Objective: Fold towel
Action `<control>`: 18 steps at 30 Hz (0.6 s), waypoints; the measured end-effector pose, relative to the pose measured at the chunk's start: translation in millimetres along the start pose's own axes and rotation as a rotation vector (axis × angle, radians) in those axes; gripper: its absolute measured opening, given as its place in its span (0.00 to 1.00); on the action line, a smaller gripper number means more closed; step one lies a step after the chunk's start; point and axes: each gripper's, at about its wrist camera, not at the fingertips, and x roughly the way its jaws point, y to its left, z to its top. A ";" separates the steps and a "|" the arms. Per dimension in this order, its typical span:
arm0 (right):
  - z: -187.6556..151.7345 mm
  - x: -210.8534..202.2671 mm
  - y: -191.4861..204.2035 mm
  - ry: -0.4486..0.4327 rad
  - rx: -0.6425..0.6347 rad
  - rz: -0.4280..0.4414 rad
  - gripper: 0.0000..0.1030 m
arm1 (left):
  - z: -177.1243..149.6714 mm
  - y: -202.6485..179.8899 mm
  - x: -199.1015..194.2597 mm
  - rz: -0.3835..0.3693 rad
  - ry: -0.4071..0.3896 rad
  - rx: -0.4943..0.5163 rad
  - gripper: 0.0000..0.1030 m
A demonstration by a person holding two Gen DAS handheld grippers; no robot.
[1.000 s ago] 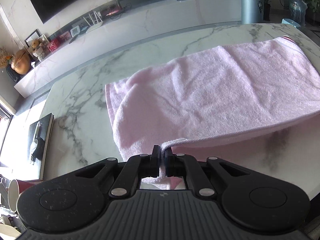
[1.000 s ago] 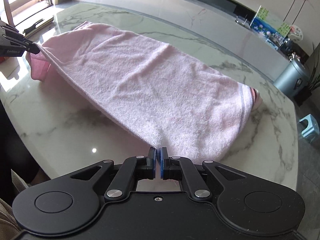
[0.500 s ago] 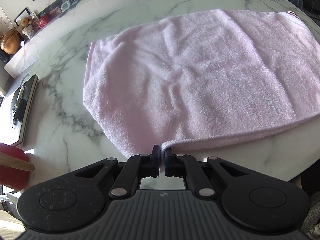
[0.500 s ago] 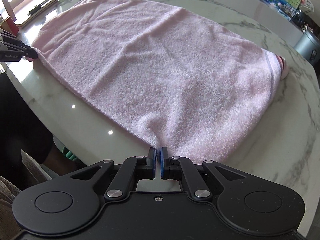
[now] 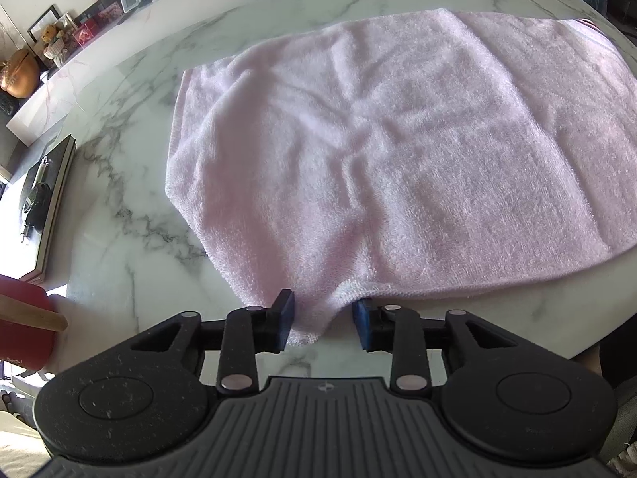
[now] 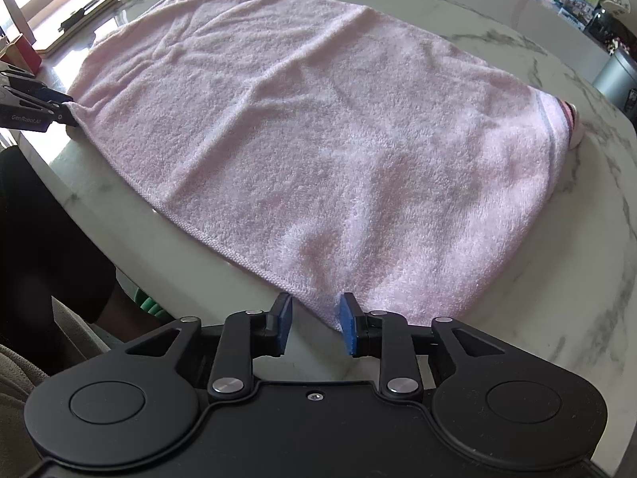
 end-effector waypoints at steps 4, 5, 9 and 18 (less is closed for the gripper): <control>2.8 -6.7 -6.3 0.013 -0.005 0.010 0.43 | -6.9 7.6 -8.6 0.016 0.005 -0.001 0.47; 3.8 -9.4 -9.2 0.008 0.000 0.012 0.43 | -8.0 10.6 -11.7 0.019 0.005 -0.008 0.47; 5.3 -21.9 -18.9 -0.022 0.018 0.006 0.44 | -6.3 24.6 -28.1 0.013 -0.024 -0.050 0.47; 20.7 -36.9 -45.9 -0.099 0.075 -0.072 0.45 | 30.0 28.0 -51.9 -0.006 -0.130 -0.088 0.48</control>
